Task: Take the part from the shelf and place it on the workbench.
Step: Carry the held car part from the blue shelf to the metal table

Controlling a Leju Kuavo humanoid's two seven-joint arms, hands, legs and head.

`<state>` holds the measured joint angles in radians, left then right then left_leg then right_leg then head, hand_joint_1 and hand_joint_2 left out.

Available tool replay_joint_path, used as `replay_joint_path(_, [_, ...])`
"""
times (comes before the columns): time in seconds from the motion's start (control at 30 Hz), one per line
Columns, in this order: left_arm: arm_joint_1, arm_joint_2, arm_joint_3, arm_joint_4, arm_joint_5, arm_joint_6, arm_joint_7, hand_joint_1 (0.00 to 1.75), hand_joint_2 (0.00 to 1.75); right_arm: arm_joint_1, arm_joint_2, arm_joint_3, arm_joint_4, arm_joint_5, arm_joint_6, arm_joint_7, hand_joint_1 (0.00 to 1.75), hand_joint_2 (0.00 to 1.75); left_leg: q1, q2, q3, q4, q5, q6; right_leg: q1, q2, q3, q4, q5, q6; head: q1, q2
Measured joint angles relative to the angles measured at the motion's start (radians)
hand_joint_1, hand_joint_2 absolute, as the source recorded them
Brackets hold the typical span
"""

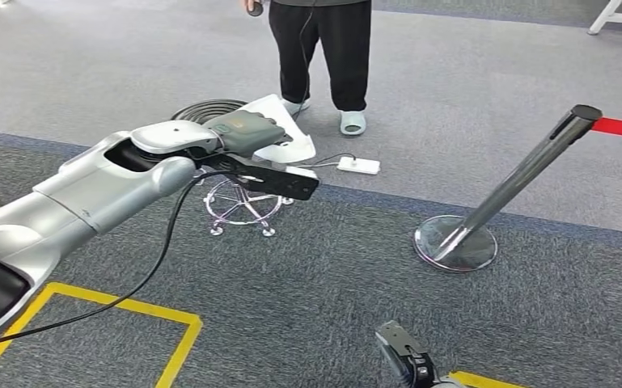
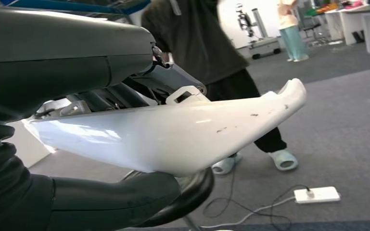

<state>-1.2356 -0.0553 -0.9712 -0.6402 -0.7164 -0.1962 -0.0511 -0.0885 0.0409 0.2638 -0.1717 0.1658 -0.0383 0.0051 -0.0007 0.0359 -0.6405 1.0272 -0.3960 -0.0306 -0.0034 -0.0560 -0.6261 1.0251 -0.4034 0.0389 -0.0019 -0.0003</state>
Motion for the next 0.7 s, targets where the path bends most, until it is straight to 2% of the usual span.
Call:
replay_joint_path(0.03, [-0.001, -0.001, 0.000, -0.001, 0.001, 0.000, 0.000, 1.75, 1.75, 0.000, 0.000, -0.001, 0.000, 0.000, 0.000, 0.000, 0.00, 0.00, -0.002, 0.005, 0.009, -0.019, 0.000, 0.006, 0.003, -0.006, 0.001, 0.001, -0.001, 0.005, 0.001, 0.000])
replay_joint_path(0.1, [-0.001, -0.001, 0.000, -0.002, 0.001, -0.001, 0.000, 1.75, 1.75, -0.001, 0.000, -0.003, 0.000, 0.001, 0.000, 0.000, 0.00, 0.00, -0.002, -0.011, 0.008, -0.023, 0.000, 0.020, 0.002, -0.017, 0.002, 0.000, -0.004, 0.014, 0.004, 0.000])
replay_joint_path(0.17, [-0.002, -0.001, 0.000, -0.003, 0.001, -0.002, 0.000, 1.75, 1.75, -0.002, 0.000, -0.005, 0.000, 0.002, 0.000, 0.000, 0.00, 0.00, 0.001, -0.026, 0.009, -0.025, 0.003, 0.031, -0.001, 0.002, -0.011, 0.035, -0.031, 0.024, 0.006, 0.000])
replay_joint_path(0.2, [-0.003, -0.003, 0.000, -0.004, 0.001, -0.002, 0.000, 1.75, 1.75, -0.002, 0.000, -0.006, 0.000, 0.003, 0.000, 0.000, 0.00, 0.00, 0.003, -0.033, 0.010, -0.026, 0.004, 0.035, -0.002, 0.019, -0.032, 0.083, -0.058, 0.028, 0.007, 0.000])
replay_joint_path(0.27, [-0.002, -0.005, -0.001, -0.004, 0.001, -0.002, 0.000, 1.75, 1.75, -0.001, 0.000, -0.009, 0.000, 0.004, 0.000, 0.000, 0.00, 0.00, 0.003, -0.050, 0.010, -0.026, 0.004, 0.039, -0.002, 0.043, -0.096, 0.219, -0.118, 0.031, 0.009, 0.000])
replay_joint_path(0.3, [-0.001, -0.006, -0.002, -0.004, 0.002, -0.002, 0.000, 1.75, 1.75, 0.000, 0.000, -0.010, 0.000, 0.005, 0.000, 0.000, 0.00, 0.00, 0.003, -0.060, 0.010, -0.026, 0.004, 0.040, -0.002, 0.048, -0.124, 0.272, -0.132, 0.030, 0.009, 0.000])
replay_joint_path(0.33, [0.001, -0.007, -0.002, -0.004, 0.002, -0.003, 0.000, 1.75, 1.75, 0.000, 0.000, -0.012, 0.000, 0.005, 0.000, 0.000, 0.00, 0.00, 0.002, -0.070, 0.011, -0.025, 0.004, 0.040, -0.003, 0.050, -0.137, 0.292, -0.129, 0.029, 0.009, 0.000])
replay_joint_path(0.37, [0.002, -0.007, -0.002, -0.005, 0.002, -0.003, 0.000, 1.75, 1.75, 0.001, 0.000, -0.013, 0.000, 0.005, 0.000, 0.000, 0.00, 0.00, 0.003, -0.080, 0.011, -0.025, 0.004, 0.040, -0.003, 0.052, -0.132, 0.272, -0.108, 0.028, 0.009, 0.000])
replay_joint_path(0.4, [0.002, -0.007, -0.002, -0.005, 0.002, -0.002, 0.000, 1.75, 1.75, 0.000, 0.000, -0.014, 0.000, 0.005, 0.000, 0.000, 0.00, 0.00, 0.003, -0.090, 0.013, -0.025, 0.004, 0.039, -0.005, 0.057, -0.107, 0.216, -0.073, 0.027, 0.009, 0.000])
replay_joint_path(0.43, [0.001, -0.007, -0.002, -0.005, 0.002, -0.002, 0.000, 1.75, 1.75, 0.000, 0.000, -0.015, 0.000, 0.006, 0.000, 0.000, 0.00, 0.00, 0.004, -0.099, 0.014, -0.025, 0.003, 0.037, -0.008, 0.070, -0.075, 0.144, -0.038, 0.027, 0.009, 0.000])
replay_joint_path(0.47, [-0.001, -0.008, -0.002, -0.005, 0.002, -0.002, 0.000, 1.75, 1.75, 0.000, 0.000, -0.015, 0.000, 0.006, 0.000, 0.000, 0.00, 0.00, 0.004, -0.108, 0.012, -0.022, 0.003, 0.033, -0.012, 0.086, -0.042, 0.078, -0.016, 0.026, 0.009, 0.000])
replay_joint_path(0.5, [-0.002, -0.009, -0.002, -0.005, 0.002, -0.003, 0.000, 1.75, 1.75, 0.000, 0.000, -0.016, 0.000, 0.006, 0.000, 0.000, 0.00, 0.00, 0.004, -0.117, 0.009, -0.022, 0.004, 0.027, -0.015, 0.099, -0.019, 0.033, -0.004, 0.026, 0.009, 0.000])
replay_joint_path(0.53, [-0.003, -0.009, -0.002, -0.005, 0.002, -0.003, 0.000, 1.75, 1.75, 0.000, 0.000, -0.016, 0.000, 0.007, 0.000, 0.000, 0.00, 0.00, 0.005, -0.124, 0.006, -0.022, 0.006, 0.021, -0.015, 0.108, -0.008, 0.012, -0.003, 0.024, 0.008, 0.000])
replay_joint_path(0.6, [-0.002, -0.007, -0.003, -0.005, 0.003, -0.005, 0.000, 1.75, 1.75, -0.002, 0.000, -0.017, 0.000, 0.008, 0.000, 0.000, 0.00, 0.00, 0.009, -0.136, 0.000, -0.027, 0.011, 0.008, -0.012, 0.100, -0.006, 0.007, -0.003, 0.014, 0.008, 0.000])
replay_joint_path(0.67, [-0.002, -0.004, -0.003, -0.005, 0.004, -0.007, 0.000, 1.75, 1.75, -0.004, 0.000, -0.019, 0.000, 0.008, 0.000, 0.000, 0.00, 0.00, 0.008, -0.112, -0.012, -0.006, -0.008, 0.000, -0.011, 0.085, -0.004, 0.001, 0.000, 0.001, 0.006, 0.000])
replay_joint_path(0.7, [-0.002, -0.003, -0.002, -0.005, 0.004, -0.008, 0.000, 1.75, 1.75, -0.004, 0.000, -0.021, 0.000, 0.008, 0.000, -0.001, 0.00, 0.00, 0.006, -0.092, -0.030, 0.032, -0.033, -0.003, -0.011, 0.076, -0.002, -0.002, 0.002, -0.004, 0.004, 0.000])
